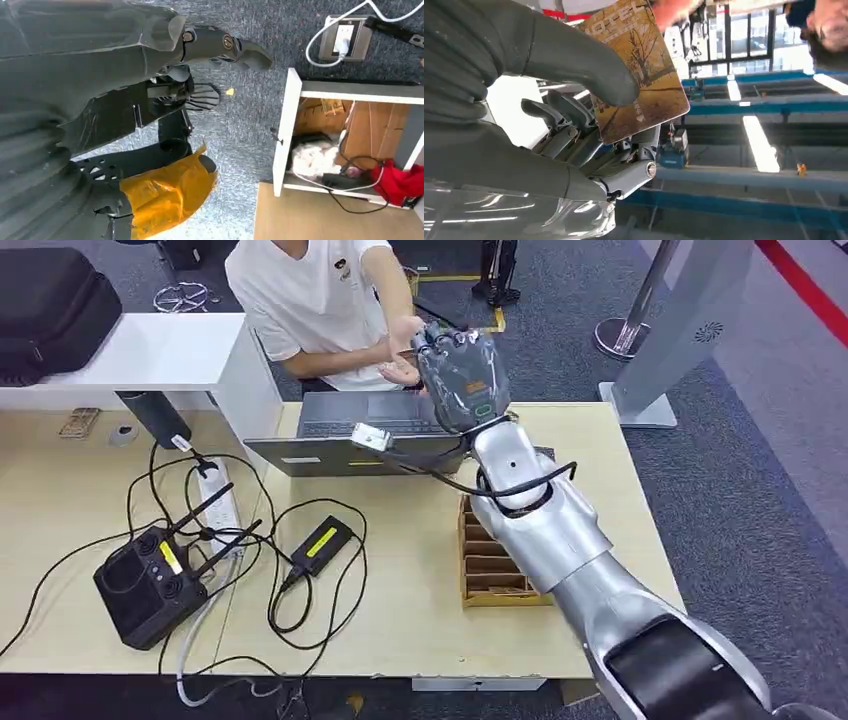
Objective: Pass the card to the sensor for recognition and then transmit it.
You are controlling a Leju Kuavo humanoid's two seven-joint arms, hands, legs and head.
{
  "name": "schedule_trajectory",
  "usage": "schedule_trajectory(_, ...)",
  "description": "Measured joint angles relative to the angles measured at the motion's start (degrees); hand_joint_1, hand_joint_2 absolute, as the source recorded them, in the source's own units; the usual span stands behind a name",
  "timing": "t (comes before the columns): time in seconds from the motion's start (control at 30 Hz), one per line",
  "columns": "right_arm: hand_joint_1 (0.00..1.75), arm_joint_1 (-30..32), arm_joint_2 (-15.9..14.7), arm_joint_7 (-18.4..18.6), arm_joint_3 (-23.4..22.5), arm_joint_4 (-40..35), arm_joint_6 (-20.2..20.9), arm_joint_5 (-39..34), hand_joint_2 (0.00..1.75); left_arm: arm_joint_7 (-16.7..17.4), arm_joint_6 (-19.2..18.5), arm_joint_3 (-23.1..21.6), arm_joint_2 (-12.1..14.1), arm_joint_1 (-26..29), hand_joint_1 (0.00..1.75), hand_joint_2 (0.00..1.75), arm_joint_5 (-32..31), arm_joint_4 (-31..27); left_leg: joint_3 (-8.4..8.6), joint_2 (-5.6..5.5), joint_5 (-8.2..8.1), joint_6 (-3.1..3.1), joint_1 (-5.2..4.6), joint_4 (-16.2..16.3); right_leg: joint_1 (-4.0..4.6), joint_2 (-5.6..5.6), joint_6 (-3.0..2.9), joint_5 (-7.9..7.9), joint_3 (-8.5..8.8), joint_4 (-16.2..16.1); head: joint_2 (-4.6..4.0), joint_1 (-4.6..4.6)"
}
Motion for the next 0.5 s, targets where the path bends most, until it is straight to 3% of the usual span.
schedule_trajectory(0.03,1.75,-0.04,0.5,0.0,0.24,1.36,-0.35,0.09,1.75,0.02,-0.26,-0.13,0.0,-0.02,0.0,1.75,0.15,0.0,-0.03,-0.03,0.02,0.02,0.0,0.0,0.0,-0.05,0.0,0.0,-0.01,-0.01,0.0,0.0)
schedule_trajectory(0.07,0.0,-0.01,0.9,0.0,0.37,2.55,-0.72,0.13,1.75,0.07,-0.46,-0.24,0.0,-0.01,0.0,1.75,0.31,0.0,-0.08,-0.08,0.05,0.02,0.0,0.0,0.0,-0.09,0.0,0.0,-0.01,-0.01,0.0,0.0)
schedule_trajectory(0.23,0.0,0.29,2.19,-1.03,1.01,6.28,-1.71,-0.09,1.75,0.48,-2.71,-0.48,-0.13,-0.07,0.0,1.75,3.41,0.0,-0.15,-0.07,0.05,0.02,0.01,0.04,0.01,-0.07,0.0,0.09,-0.06,-0.08,0.0,0.02)
schedule_trajectory(0.5,0.0,1.2,2.34,-2.23,1.12,8.36,-2.21,-0.74,1.75,0.44,-2.1,-0.75,-0.15,-0.11,0.0,1.75,4.89,0.0,-0.17,0.03,0.05,0.02,0.02,0.06,0.03,0.04,0.03,0.12,-0.15,-0.09,0.0,0.0)
